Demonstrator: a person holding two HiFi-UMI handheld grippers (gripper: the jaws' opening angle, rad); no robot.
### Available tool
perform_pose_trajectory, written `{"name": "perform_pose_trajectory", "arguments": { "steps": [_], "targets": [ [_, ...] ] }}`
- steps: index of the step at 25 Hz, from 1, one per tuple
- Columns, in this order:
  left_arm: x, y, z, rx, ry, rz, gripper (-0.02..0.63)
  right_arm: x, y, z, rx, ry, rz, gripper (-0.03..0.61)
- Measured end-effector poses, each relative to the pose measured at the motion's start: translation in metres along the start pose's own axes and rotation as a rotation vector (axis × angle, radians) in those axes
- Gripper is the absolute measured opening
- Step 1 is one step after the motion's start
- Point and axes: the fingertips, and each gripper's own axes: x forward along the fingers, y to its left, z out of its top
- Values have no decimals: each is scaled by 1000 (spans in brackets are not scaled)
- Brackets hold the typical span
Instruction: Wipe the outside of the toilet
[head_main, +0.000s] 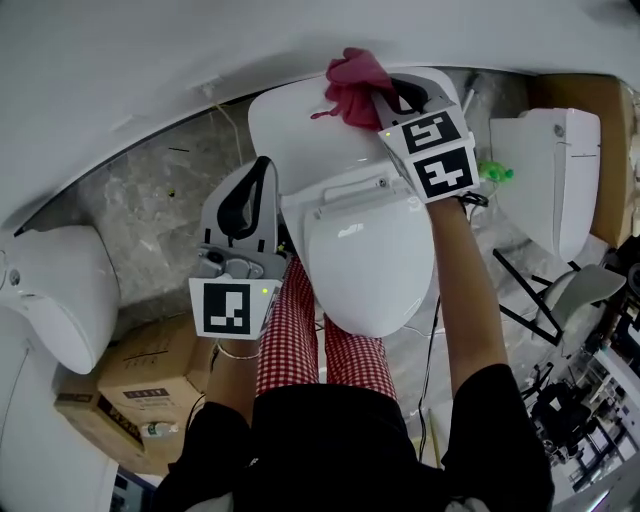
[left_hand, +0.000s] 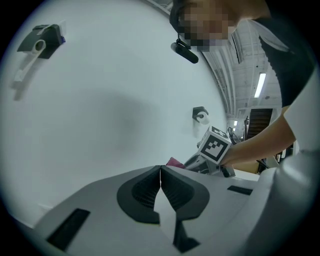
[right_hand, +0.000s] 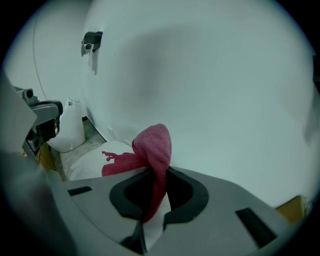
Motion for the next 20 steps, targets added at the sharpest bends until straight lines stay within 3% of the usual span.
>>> {"name": "perform_pose_trajectory", "arguments": {
  "steps": [20],
  "targets": [
    [15,-17,-12,32,42,-35,11,-13,-87,-60,27,87,-142,60]
  ]
}}
